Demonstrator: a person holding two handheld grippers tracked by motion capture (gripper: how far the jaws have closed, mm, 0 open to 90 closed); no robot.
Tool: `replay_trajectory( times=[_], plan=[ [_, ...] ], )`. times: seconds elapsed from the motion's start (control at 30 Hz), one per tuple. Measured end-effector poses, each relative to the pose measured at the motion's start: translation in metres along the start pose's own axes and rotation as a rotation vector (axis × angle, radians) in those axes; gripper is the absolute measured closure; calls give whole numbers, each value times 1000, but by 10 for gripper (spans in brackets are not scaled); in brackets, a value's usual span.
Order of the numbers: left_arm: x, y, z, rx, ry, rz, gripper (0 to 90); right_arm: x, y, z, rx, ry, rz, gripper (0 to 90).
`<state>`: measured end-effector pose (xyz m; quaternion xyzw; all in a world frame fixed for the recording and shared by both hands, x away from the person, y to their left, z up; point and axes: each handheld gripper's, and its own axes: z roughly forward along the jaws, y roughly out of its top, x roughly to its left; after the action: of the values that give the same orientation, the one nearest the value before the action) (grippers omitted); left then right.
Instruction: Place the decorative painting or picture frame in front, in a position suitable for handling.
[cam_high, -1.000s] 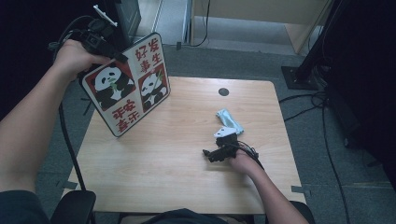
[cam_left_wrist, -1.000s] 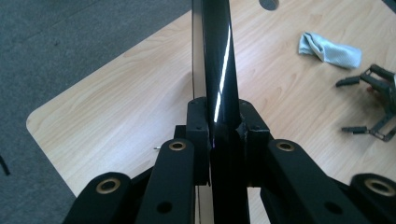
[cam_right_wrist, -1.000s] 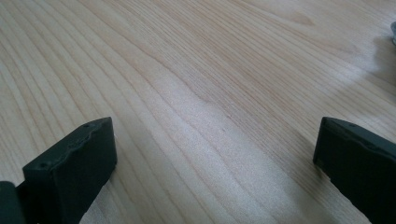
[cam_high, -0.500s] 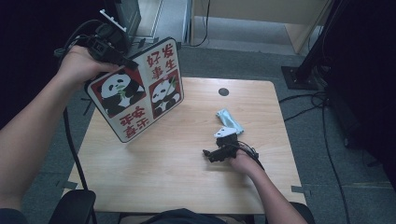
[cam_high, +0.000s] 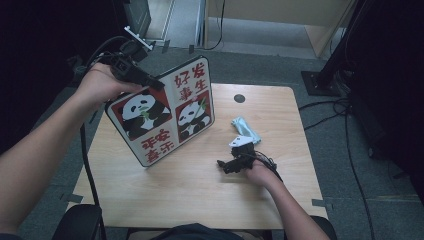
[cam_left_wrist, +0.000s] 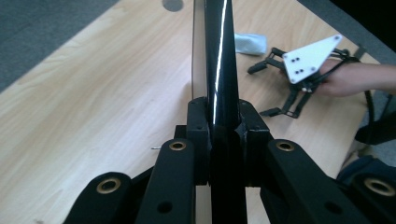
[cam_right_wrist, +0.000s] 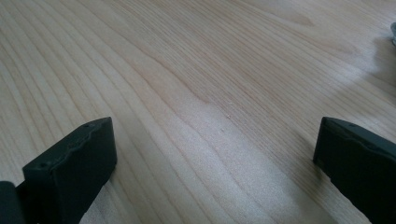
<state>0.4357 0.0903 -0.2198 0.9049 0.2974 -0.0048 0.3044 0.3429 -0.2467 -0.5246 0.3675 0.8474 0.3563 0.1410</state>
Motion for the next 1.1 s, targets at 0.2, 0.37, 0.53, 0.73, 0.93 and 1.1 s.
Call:
replay_trajectory(
  times=[0.2,0.37,0.53,0.73,0.93,1.1],
  plan=[
    [-16,0,9,29,-16,8,789,0,1,1,-1,3,0,0],
    [-22,-2,17,37,-26,1,789,0,1,1,-1,3,0,0],
    [-22,-2,18,35,-31,-14,787,0,1,1,0,2,0,0],
    [-17,-2,18,34,-20,-45,786,-1,1,1,-6,14,3,0],
    [-12,-7,16,30,17,-63,781,1,1,2,-2,-9,7,0],
    [-8,-12,14,18,34,-83,777,1,1,2,-2,-12,9,0]
  ],
)
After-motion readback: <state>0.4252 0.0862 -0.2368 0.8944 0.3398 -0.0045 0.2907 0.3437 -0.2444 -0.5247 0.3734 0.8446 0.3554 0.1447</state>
